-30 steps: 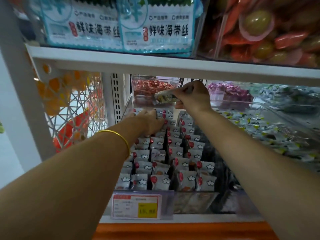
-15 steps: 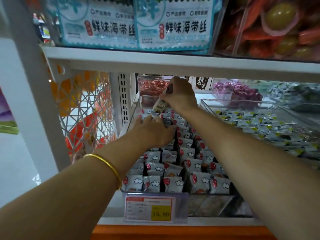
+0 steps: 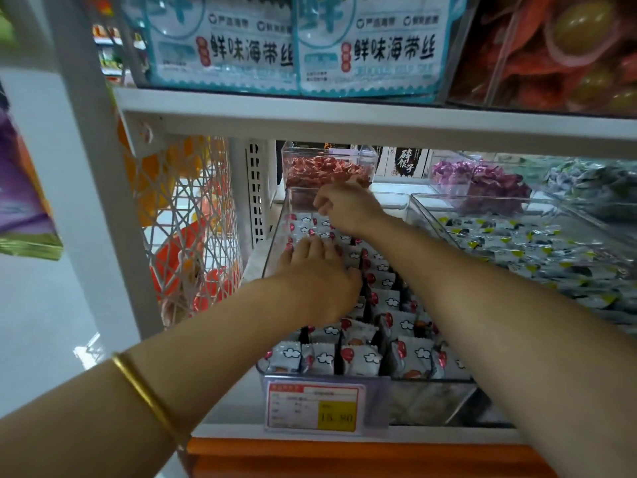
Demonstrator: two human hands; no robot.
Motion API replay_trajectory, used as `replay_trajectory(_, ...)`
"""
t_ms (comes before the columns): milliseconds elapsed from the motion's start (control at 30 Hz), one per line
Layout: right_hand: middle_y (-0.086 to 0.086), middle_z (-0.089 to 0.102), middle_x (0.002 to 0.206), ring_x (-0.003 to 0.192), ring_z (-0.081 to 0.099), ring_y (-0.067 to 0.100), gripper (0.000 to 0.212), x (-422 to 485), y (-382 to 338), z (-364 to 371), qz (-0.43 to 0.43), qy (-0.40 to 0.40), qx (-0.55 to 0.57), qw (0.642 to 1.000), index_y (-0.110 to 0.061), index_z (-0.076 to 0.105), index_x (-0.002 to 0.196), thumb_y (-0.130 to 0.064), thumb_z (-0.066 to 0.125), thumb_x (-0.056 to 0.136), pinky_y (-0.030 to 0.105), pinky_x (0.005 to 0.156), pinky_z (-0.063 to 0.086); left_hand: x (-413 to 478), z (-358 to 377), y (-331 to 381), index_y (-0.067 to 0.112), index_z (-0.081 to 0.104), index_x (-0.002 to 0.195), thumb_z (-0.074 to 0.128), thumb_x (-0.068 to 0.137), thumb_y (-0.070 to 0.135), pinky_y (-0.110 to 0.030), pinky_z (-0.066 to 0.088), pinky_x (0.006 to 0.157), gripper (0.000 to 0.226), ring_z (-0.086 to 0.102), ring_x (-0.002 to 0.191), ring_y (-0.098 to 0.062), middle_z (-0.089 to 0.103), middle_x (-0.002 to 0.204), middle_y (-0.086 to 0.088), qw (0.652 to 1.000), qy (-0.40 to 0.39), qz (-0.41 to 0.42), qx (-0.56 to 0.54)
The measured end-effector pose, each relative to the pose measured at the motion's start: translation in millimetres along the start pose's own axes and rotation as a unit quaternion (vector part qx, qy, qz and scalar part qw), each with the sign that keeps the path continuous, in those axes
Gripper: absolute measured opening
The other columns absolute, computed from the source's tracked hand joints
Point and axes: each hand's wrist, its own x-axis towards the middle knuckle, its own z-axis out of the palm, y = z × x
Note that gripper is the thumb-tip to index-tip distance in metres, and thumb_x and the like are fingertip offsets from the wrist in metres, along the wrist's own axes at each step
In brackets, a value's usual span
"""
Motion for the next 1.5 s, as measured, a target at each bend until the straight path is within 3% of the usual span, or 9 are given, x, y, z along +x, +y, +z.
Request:
replay_trajectory(100, 0.01, 0.059, 0.119, 0.107, 0.056, 0.024, 0.028, -4.1, -2.1, 0.2, -0.007, -0.041, 0.033, 0.999, -0.013, 0.055, 0.116, -0.006, 0.043, 0.092, 0.046, 0.095, 0.046, -2.8, 3.1, -2.7, 0.003, 0.017, 0.145, 0.02, 0.1, 0.038, -0.046, 0.01, 0.115, 0.057, 0.01, 0.141, -0.034, 0.015, 0.153, -0.017, 0.999, -0.039, -0.007, 0.019)
replay_trajectory(200, 0.005, 0.062, 0.104, 0.094, 0.06, 0.021, 0.025, -12.2, -3.1, -22.5, 0.043, 0.06, 0.106, 0.992, -0.011, 0.05, 0.114, -0.002, 0.042, 0.091, 0.038, 0.08, 0.052, 0.7, 2.8, -3.1, 0.003, -0.002, 0.148, 0.011, 0.1, 0.042, -0.045, 0.001, 0.117, 0.063, -0.008, 0.144, -0.03, -0.006, 0.157, -0.017, 0.994, -0.098, -0.026, 0.04)
replay_trajectory(367, 0.003, 0.068, 0.094, 0.068, 0.062, 0.01, 0.027, -84.2, -6.4, -59.6, 0.048, 0.116, 0.235, 0.964, -0.013, 0.054, 0.105, 0.006, 0.042, 0.09, 0.021, 0.046, 0.039, -22.6, -17.3, 1.7, -0.001, 0.041, 0.126, 0.026, 0.101, 0.027, -0.037, 0.024, 0.107, 0.04, 0.032, 0.129, -0.033, 0.039, 0.136, -0.021, 0.995, 0.029, 0.045, -0.085)
replay_trajectory(500, -0.005, 0.068, 0.087, 0.078, 0.064, 0.007, 0.022, -156.6, -12.6, -64.0, 0.037, 0.052, 0.263, 0.963, -0.022, 0.061, 0.089, 0.0, 0.06, 0.086, 0.025, 0.071, 0.053, -67.7, -18.7, -7.6, 0.009, 0.051, 0.121, 0.03, 0.099, 0.027, -0.033, 0.034, 0.097, 0.036, 0.047, 0.118, -0.027, 0.054, 0.124, -0.009, 0.982, 0.143, 0.101, -0.076)
replay_trajectory(633, -0.018, 0.061, 0.077, 0.071, 0.056, -0.007, 0.011, -182.9, -29.2, -61.8, -0.008, 0.011, 0.183, 0.983, -0.017, 0.07, 0.087, -0.008, 0.068, 0.082, 0.004, 0.065, 0.046, -97.4, 4.1, -12.2, 0.022, 0.028, 0.145, 0.003, 0.092, 0.044, -0.044, -0.007, 0.116, 0.063, 0.014, 0.144, -0.012, 0.026, 0.154, 0.002, 0.983, 0.123, 0.102, 0.09)
replay_trajectory(833, -0.004, 0.067, 0.09, 0.089, 0.054, 0.011, 0.013, -187.9, -43.6, -45.5, -0.058, -0.071, 0.002, 0.996, -0.022, 0.07, 0.091, -0.031, 0.068, 0.082, 0.038, 0.081, 0.05, -99.6, 14.9, -23.9, 0.021, 0.005, 0.149, -0.014, 0.086, 0.044, -0.048, -0.019, 0.112, 0.07, -0.001, 0.145, -0.012, 0.009, 0.158, 0.002, 0.963, 0.113, 0.098, 0.225)
replay_trajectory(1167, -0.01, 0.061, 0.08, 0.076, 0.058, 0.009, 0.007, -193.5, -46.4, -47.8, -0.077, -0.018, 0.057, 0.995, -0.019, 0.066, 0.085, -0.022, 0.061, 0.088, 0.032, 0.077, 0.049, -102.3, 17.7, -24.8, 0.024, 0.003, 0.15, -0.02, 0.082, 0.045, -0.048, -0.014, 0.114, 0.075, -0.004, 0.145, -0.01, 0.005, 0.158, 0.004, 0.967, 0.122, 0.093, 0.202)
replay_trajectory(1333, -0.014, 0.057, 0.074, 0.07, 0.055, -0.004, 0.007, -202.8, -39.2, -77.0, -0.034, 0.216, 0.202, 0.955, -0.015, 0.062, 0.085, -0.014, 0.058, 0.09, 0.009, 0.066, 0.044, -110.3, 1.8, -22.6, 0.021, 0.031, 0.145, 0.002, 0.091, 0.051, -0.035, -0.003, 0.117, 0.068, 0.011, 0.144, -0.012, 0.026, 0.154, 0.002, 0.971, 0.215, 0.108, -0.004)
replay_trajectory(1500, 0.011, 0.063, 0.082, 0.073, 0.063, 0.023, 0.016, -215.8, -32.0, -77.5, 0.112, 0.298, 0.406, 0.857, -0.016, 0.061, 0.078, -0.013, 0.054, 0.093, 0.031, 0.06, 0.053, -119.0, -10.8, -12.0, 0.031, 0.055, 0.121, 0.03, 0.086, 0.057, -0.008, 0.038, 0.087, 0.051, 0.05, 0.103, 0.002, 0.059, 0.111, 0.007, 0.921, 0.225, 0.107, -0.299)
